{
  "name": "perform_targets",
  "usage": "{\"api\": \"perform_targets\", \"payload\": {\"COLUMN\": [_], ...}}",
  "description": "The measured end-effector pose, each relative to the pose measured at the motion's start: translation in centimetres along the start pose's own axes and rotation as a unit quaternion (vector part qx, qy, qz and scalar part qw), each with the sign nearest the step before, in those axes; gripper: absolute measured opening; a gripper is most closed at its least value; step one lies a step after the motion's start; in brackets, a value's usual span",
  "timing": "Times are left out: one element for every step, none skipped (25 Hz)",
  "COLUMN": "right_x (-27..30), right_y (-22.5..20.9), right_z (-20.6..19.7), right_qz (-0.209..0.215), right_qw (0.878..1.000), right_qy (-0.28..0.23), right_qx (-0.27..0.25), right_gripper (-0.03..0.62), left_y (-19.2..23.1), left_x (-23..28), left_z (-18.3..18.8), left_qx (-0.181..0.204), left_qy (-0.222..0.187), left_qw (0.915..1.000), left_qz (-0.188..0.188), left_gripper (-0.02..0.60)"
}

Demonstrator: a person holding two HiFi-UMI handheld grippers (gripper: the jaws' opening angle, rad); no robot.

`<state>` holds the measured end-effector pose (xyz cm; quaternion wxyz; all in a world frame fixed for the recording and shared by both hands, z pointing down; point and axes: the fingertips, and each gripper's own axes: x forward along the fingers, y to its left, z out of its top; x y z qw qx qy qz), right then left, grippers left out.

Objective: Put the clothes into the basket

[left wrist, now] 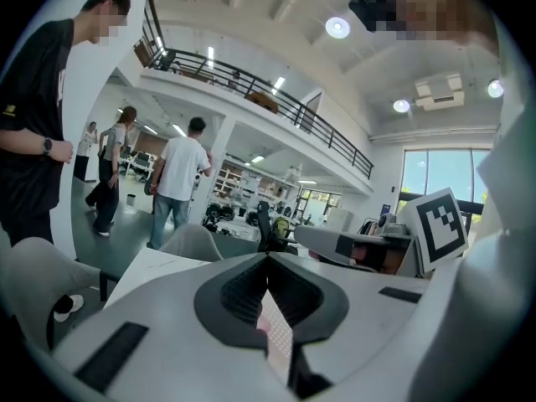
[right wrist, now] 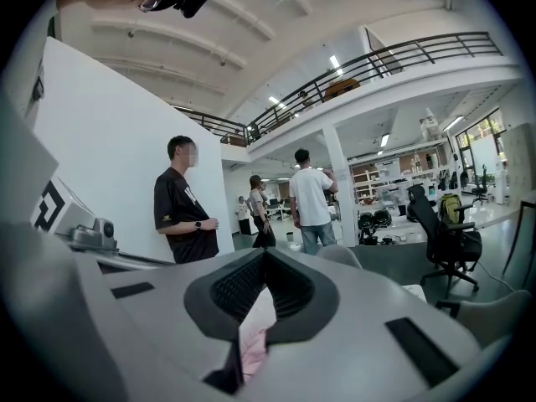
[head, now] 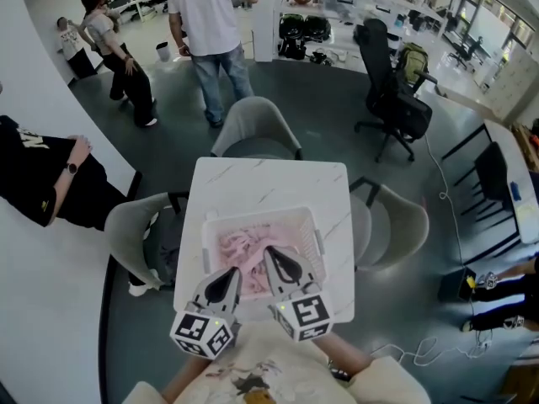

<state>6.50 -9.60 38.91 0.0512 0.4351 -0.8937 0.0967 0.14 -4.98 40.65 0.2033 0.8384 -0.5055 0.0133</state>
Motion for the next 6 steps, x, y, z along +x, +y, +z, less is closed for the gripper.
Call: {"api": "perform_targets", "payload": {"right_x": [-0.01,-0.02,-0.05,-0.08,-0.12,-0.15], "right_y": [0.0,-0.03,-0.08,-0.17,-0.28,-0.4], "right_z": [0.0,-0.02,-0.04,-0.05,-0.03,0.0], "right_qz": [-0.001,0.0,0.0,-0.001,-0.003,-0.004], "right_qw": [1.0,1.0,1.0,1.0,1.0,1.0], "right_qy": [0.003,0.005,0.008,0.011,0.014,0.016], "right_qx": [-0.001,-0.002,-0.002,-0.002,-0.002,-0.002], "right_gripper": [0.008,0.008,0.008,0.008,0.008,0.008], "left_y": [0.06,0.1,0.11,0.11,0.09,0.07], "left_x": [-0.01,-0.01,0.0,0.02,0.06,0.11], "left_z": [0.01,0.03,0.05,0.07,0.08,0.1], "left_qx": [0.0,-0.001,-0.001,-0.002,-0.002,-0.002], "left_qy": [0.0,-0.001,-0.001,0.0,0.0,0.001], "left_qw": [1.0,1.0,1.0,1.0,1.0,1.0], "left_qz": [0.001,0.003,0.004,0.005,0.005,0.006], "left_gripper": [0.009,0.009,0.009,0.009,0.009,0.009]}}
